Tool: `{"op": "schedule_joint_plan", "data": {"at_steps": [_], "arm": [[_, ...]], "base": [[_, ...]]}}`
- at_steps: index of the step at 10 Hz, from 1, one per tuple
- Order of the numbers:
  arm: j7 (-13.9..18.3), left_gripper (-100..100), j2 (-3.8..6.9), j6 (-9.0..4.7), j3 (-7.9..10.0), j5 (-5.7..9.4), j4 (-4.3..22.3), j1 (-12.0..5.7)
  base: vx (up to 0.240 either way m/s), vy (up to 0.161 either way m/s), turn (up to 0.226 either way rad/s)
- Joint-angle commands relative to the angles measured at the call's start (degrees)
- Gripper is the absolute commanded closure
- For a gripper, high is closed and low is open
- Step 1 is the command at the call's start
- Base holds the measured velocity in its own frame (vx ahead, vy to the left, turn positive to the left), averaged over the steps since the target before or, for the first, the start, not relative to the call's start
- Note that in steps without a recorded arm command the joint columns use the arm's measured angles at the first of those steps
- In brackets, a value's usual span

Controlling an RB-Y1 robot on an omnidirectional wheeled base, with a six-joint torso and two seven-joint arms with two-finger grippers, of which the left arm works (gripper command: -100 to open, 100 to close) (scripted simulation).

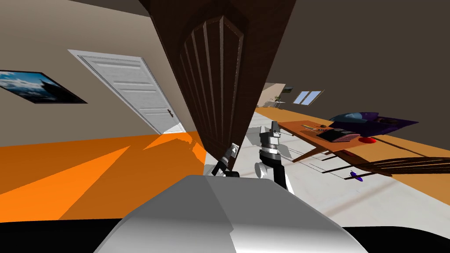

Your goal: Push the door open

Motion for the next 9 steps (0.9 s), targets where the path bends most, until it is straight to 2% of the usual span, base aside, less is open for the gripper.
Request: {"op": "schedule_joint_plan", "data": {"at_steps": [1,4,5,7,8,9], "arm": [[0.0,100,0.59,0.44,1.21,0.35,0.1,0.22],[0.1,100,-0.53,0.50,2.96,0.95,-0.2,0.17],[0.1,100,-1.26,0.52,3.46,1.12,-0.2,0.15],[0.2,100,-3.34,0.55,4.41,1.44,-0.4,0.12],[0.1,100,-2.54,0.37,4.69,1.39,-0.3,-0.03],[0.1,100,-1.00,0.37,5.90,1.66,-0.5,-0.27]], "base": [[0.105,-0.197,0.087],[0.103,-0.183,0.081],[0.060,-0.174,0.091],[0.066,-0.170,0.083],[0.041,-0.061,0.040],[0.075,-0.110,0.069]]}}
